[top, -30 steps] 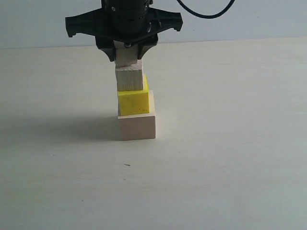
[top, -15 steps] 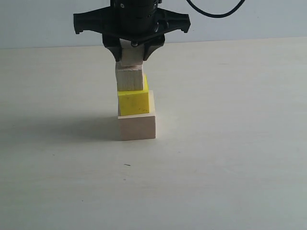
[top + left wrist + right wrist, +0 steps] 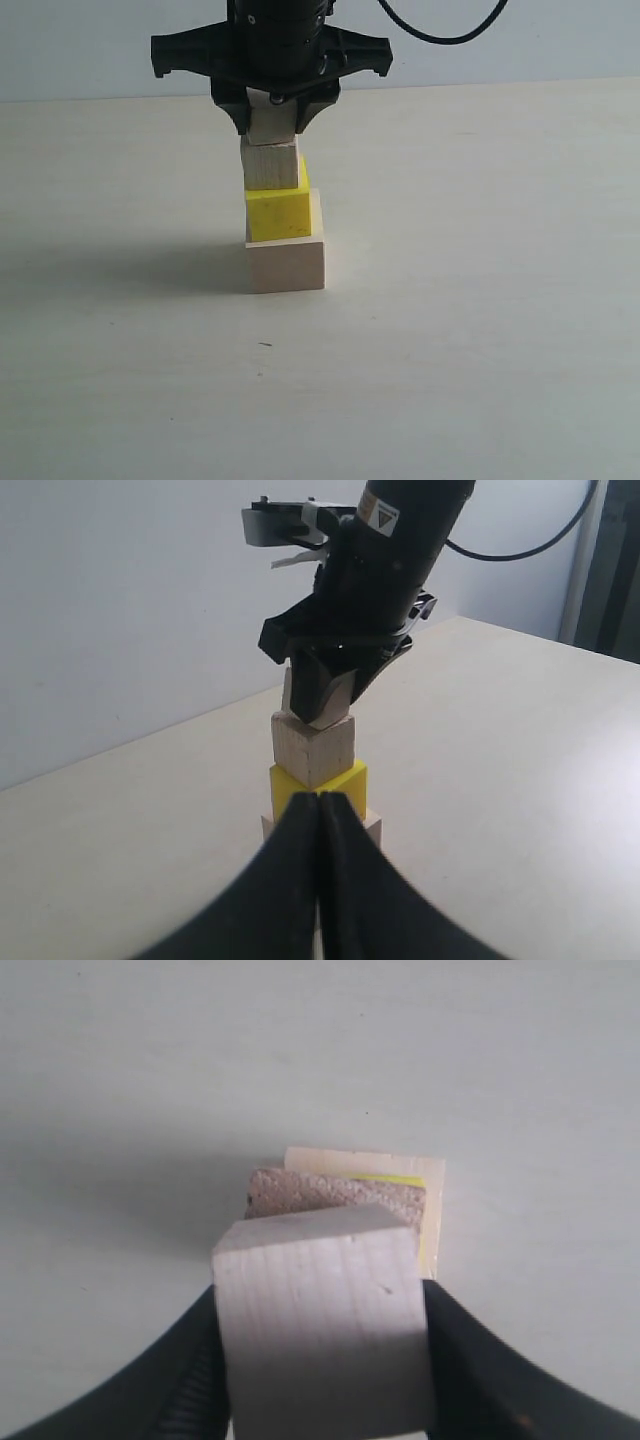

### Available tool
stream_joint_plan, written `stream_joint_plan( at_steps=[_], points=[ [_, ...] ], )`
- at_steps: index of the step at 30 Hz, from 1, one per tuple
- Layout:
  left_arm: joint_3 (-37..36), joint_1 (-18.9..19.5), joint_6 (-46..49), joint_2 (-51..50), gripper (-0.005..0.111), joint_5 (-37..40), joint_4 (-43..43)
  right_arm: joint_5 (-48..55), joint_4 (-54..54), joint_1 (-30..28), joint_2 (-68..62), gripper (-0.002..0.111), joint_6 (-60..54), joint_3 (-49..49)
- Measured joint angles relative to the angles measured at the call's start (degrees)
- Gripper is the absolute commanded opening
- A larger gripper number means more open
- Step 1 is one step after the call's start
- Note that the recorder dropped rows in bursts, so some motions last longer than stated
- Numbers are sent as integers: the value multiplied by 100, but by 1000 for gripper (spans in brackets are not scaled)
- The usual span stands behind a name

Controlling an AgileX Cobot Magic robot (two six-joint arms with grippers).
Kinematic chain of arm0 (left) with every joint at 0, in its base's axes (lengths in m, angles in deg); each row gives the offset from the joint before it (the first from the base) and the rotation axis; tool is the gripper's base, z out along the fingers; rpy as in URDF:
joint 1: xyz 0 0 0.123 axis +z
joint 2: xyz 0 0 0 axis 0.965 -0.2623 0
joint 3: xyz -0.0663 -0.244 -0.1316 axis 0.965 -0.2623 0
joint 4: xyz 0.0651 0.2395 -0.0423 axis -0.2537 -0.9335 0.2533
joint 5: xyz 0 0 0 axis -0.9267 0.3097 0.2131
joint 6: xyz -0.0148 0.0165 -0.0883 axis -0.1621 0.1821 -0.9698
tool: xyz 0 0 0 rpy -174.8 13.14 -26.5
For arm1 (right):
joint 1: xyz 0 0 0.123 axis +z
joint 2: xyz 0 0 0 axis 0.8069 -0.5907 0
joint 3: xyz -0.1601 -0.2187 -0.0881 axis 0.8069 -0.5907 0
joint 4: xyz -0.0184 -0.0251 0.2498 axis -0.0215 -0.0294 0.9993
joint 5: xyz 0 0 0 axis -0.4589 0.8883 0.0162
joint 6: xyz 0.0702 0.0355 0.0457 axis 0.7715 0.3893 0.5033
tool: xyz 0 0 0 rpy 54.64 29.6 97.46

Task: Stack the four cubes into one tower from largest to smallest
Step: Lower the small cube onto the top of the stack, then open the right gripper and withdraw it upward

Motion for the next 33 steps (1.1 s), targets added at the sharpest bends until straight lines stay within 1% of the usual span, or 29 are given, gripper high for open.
stream_joint_plan(
  at_steps=[16,19,22,28,29,30,31,33],
  points=[
    [0,0,-17,0,0,0,0,-11,37,0,-28,0,0,0],
    [0,0,-17,0,0,0,0,-11,37,0,-32,4,0,0],
    [0,0,-17,0,0,0,0,-23,37,0,-41,16,0,0],
    [0,0,-17,0,0,0,0,-23,37,0,-41,53,-11,0],
    [0,0,-17,0,0,0,0,-23,37,0,-41,63,-26,0],
    [0,0,-17,0,0,0,0,-23,80,0,-65,69,-75,0],
    [0,0,-17,0,0,0,0,-23,95,0,-93,77,-90,0],
    [0,0,-17,0,0,0,0,-23,125,0,-125,85,-136,0]
  ],
)
